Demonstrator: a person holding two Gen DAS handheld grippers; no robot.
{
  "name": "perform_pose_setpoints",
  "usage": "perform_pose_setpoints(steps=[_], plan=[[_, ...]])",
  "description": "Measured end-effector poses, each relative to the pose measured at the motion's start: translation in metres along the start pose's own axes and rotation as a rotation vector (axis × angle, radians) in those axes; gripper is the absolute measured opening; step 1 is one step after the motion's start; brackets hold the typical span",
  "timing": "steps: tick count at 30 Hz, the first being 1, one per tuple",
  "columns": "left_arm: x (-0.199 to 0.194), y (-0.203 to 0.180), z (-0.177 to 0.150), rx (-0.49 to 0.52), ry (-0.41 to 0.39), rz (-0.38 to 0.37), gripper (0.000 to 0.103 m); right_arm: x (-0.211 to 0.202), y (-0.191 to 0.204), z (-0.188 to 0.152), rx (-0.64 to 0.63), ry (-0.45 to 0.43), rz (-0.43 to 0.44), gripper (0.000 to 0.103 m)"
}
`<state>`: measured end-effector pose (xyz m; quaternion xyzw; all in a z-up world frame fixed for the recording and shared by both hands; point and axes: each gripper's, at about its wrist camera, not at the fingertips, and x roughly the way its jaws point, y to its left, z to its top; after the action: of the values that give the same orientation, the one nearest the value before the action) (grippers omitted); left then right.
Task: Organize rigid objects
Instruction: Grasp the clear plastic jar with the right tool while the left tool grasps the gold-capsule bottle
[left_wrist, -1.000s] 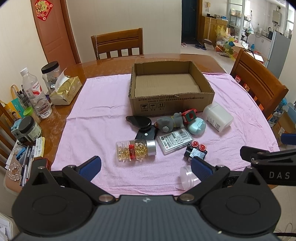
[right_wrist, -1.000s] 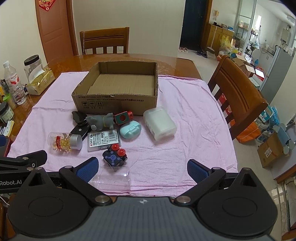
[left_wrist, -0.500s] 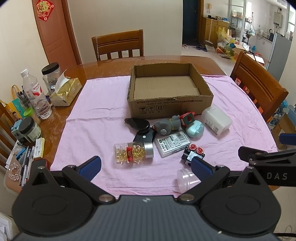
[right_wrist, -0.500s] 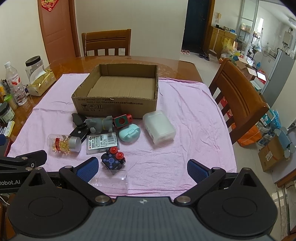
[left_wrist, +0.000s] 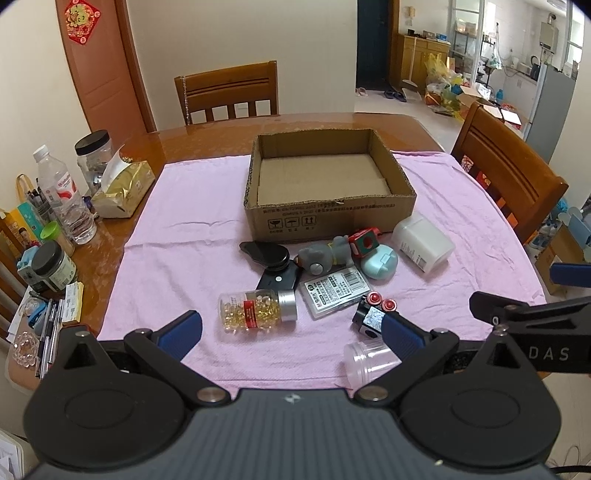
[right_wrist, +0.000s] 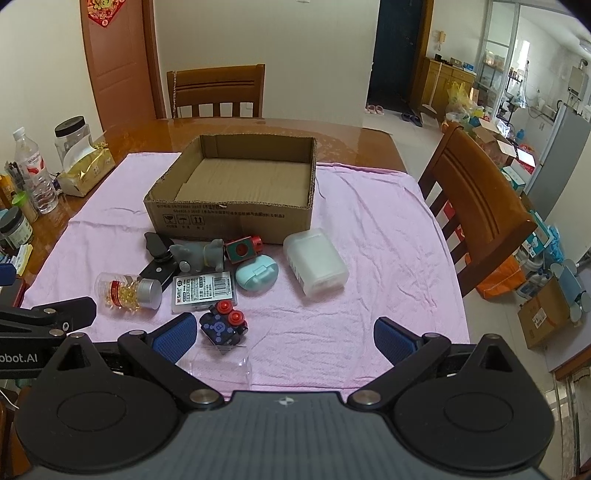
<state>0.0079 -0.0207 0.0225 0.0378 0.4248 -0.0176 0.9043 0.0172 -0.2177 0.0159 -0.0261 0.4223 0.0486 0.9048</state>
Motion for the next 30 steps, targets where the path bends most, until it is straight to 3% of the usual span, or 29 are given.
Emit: perform_pose_setpoints(steps=[10,22,30], plan=[[0.027,0.015,-0.007,0.035,0.002,-0.041,0.102,0.014,0.007,-0.012,-0.031,-0.029,0.044,0.103],[0.068,0.042,-0.016,0.083,-0.023,-0.073,0.102,0.049,0.029,-0.046,-0.047,-0.010,0.173,0.103],[0.101,0.062,-0.028,0.109,0.016,-0.035,0.102,0.071,0.056,-0.070,-0.092,-0.032,0.123,0.103]])
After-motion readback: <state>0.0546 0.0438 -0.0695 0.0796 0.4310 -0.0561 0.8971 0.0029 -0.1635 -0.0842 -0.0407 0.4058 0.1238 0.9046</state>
